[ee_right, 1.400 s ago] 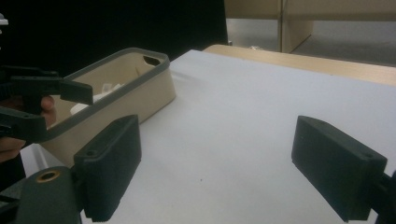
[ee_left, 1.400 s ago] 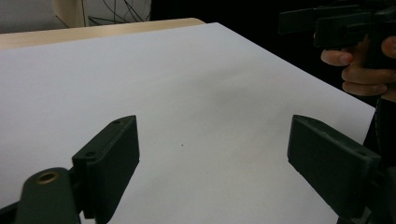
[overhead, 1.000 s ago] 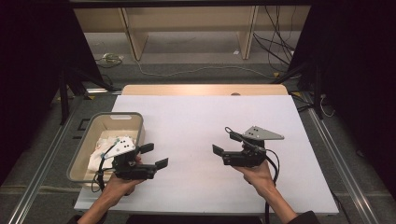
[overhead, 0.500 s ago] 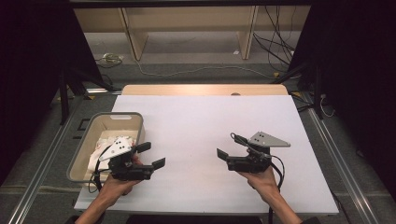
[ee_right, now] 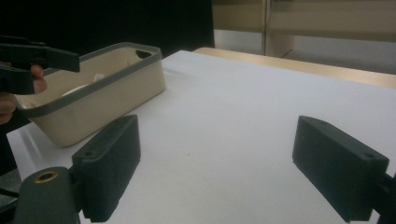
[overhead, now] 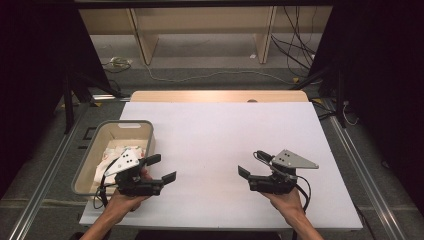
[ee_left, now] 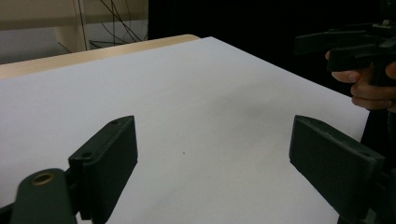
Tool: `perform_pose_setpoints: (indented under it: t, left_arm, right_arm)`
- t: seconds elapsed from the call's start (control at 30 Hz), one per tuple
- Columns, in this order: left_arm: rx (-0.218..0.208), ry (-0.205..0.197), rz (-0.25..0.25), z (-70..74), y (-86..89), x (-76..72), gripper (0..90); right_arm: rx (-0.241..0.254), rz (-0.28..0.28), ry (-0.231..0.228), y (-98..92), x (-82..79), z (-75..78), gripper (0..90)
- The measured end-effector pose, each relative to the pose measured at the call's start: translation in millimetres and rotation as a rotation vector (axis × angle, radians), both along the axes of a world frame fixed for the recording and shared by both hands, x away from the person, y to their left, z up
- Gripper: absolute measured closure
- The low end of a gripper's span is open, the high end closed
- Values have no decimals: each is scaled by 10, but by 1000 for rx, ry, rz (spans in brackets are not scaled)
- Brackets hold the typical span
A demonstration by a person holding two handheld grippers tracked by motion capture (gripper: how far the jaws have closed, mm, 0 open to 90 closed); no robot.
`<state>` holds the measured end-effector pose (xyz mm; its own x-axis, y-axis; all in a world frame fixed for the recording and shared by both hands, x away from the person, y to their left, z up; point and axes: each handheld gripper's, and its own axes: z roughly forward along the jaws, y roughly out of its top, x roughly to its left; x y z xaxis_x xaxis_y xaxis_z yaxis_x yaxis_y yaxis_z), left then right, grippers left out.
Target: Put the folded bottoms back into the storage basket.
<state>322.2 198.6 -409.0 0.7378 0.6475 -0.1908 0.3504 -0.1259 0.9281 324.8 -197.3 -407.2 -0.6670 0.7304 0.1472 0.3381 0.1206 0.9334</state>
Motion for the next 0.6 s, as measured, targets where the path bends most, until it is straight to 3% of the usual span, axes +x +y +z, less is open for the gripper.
perform_pose_setpoints:
  t: [0.47, 0.6]
  left_arm:
    - [35, 36, -33, -76, -66, -48, 153]
    - [27, 44, -31, -87, -60, -65, 153]
  right_arm:
    - [-18, -10, 24, -32, -72, -57, 158]
    - [-2, -16, 39, -56, -84, -74, 158]
